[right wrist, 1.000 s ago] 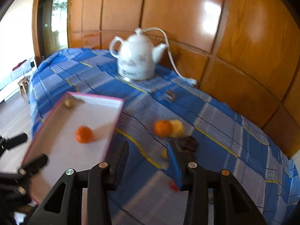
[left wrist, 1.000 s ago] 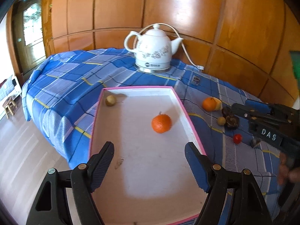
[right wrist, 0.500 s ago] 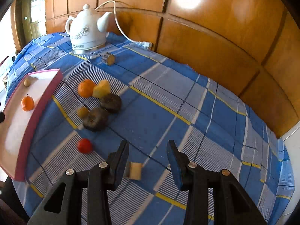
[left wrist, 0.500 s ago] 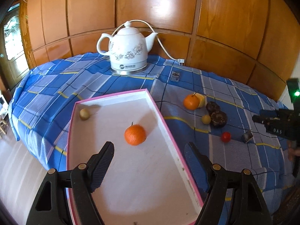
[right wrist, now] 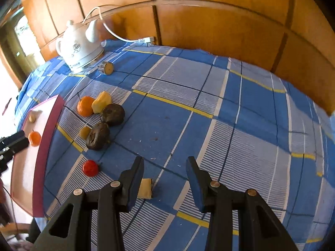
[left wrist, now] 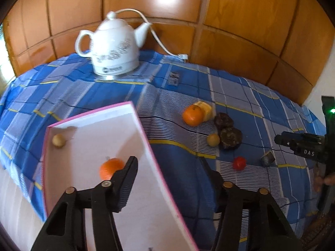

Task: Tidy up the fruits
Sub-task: 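Grasp the stemmed mandarin with left while right grasps the cut yellow-dark chunk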

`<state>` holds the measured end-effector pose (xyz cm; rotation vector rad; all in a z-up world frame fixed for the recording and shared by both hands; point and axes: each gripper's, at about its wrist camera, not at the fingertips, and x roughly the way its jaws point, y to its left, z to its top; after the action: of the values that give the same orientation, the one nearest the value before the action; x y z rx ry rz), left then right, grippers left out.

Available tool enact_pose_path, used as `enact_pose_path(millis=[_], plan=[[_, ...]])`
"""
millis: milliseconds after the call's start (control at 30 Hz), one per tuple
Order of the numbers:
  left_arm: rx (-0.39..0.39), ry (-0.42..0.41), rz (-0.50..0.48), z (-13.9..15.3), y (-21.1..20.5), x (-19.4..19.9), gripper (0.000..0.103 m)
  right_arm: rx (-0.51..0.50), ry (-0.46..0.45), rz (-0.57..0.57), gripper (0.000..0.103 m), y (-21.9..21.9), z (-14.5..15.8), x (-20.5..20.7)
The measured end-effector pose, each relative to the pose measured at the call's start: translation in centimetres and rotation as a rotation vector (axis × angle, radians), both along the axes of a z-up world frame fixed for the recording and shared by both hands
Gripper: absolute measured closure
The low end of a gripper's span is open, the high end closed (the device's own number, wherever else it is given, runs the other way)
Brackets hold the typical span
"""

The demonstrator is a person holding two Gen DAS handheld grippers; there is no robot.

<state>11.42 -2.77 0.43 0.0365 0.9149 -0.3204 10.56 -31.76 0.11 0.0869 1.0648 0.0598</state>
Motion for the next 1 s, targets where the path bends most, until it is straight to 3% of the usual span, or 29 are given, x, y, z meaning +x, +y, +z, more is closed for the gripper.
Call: enact_pose_path(millis=[133, 300, 400, 500, 600, 667, 833, 1000], plan=[[0.004, 0.018, -0.058, -0.4, -2.1, 1.3, 0.06, 0.035, 0.01, -0.011, 0.061, -0.2, 0.0, 0.0], [0.026, 0.0, -0.116, -0.4, -4.9, 3.6, 0.063, 0.06, 0.012, -0.012, 0.061, -0.3, 0.2, 0.0], [0.032, 0.03, -0.148, -1.1, -6.3, 5.7, 0.063, 0.074, 0.011, -0.012, 0.061, -0.4, 0.4, 0.1], [-0.015, 0.06, -0.154, -1.9, -6.8, 7.7, 0.059, 0.08, 0.012, -0.012, 0.061, -0.4, 0.5, 0.1], [-0.085, 0.097, -0.097, -2.7, -6.6, 9.8, 0.043, 0.083, 0.019, -0.012, 0.061, -0.5, 0.5, 0.2], [-0.147, 0.129, -0.081, -3.5, -6.5, 10.9, 0.042, 0.081, 0.019, -0.011, 0.061, -0.5, 0.4, 0.3], [-0.168, 0.168, -0.092, -5.2, -7.0, 12.6, 0.041, 0.092, 0.022, -0.022, 0.061, -0.8, 0.4, 0.5], [-0.214, 0.19, -0.078, -5.9, -6.5, 12.9, 0.053, 0.094, 0.023, -0.039, 0.061, -1.3, 0.3, 0.6]])
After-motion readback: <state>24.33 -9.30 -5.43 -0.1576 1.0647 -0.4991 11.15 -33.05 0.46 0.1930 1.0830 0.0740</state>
